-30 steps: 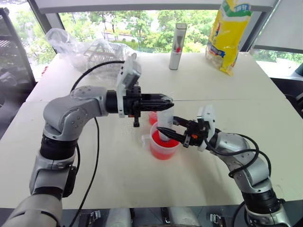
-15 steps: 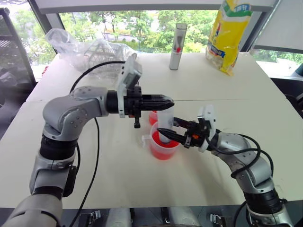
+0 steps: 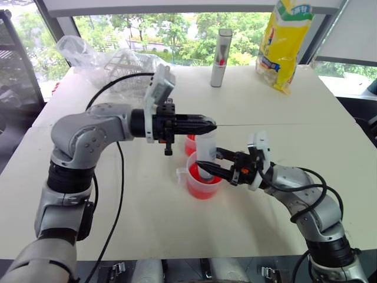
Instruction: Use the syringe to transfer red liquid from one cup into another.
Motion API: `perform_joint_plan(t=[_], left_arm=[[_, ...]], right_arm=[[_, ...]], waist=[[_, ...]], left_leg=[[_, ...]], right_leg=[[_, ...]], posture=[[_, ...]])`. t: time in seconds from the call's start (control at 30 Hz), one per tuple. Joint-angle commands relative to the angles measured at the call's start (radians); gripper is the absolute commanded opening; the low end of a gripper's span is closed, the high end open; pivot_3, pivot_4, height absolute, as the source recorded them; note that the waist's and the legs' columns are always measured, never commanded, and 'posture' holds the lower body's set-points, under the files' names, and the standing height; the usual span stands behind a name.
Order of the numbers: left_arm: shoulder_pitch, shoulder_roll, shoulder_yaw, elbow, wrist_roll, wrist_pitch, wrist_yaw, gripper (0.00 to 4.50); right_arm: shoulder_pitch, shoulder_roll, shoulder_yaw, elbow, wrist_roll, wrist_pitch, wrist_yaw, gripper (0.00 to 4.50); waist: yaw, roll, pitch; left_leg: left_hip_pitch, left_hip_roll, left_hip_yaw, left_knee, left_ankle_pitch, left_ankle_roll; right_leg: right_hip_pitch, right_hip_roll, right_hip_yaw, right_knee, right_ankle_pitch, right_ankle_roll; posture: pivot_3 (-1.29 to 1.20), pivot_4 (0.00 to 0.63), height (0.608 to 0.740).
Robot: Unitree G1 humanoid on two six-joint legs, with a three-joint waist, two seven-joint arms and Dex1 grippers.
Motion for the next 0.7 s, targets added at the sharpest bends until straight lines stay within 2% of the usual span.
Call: perform_joint_plan(t=[0.03, 0.7], left_arm=[[-0.07, 0.02, 0.103, 0.012, -0.007, -0.052, 0.01, 0.04], [-0.1, 0.029, 0.11, 0.044, 0.004, -0.073, 0.007, 0.04]], right_arm=[[0.023, -0.018, 0.04, -0.014, -0.006, 0.011, 0.028, 1.4], [0.023, -0.02, 0.043, -0.017, -0.007, 0.017, 0.027, 1.4]], waist=[[0.0, 0.0, 0.0], [0.0, 0.0, 0.0]], left_leg=[[0.0, 0.0, 0.0, 0.0, 0.0, 0.0], [0.0, 0.0, 0.0, 0.0, 0.0, 0.0]], right_leg=[[0.0, 0.0, 0.0, 0.0, 0.0, 0.0], [0.0, 0.0, 0.0, 0.0, 0.0, 0.0]], posture=[[0.0, 0.15, 0.74], [0.0, 0.15, 0.74]])
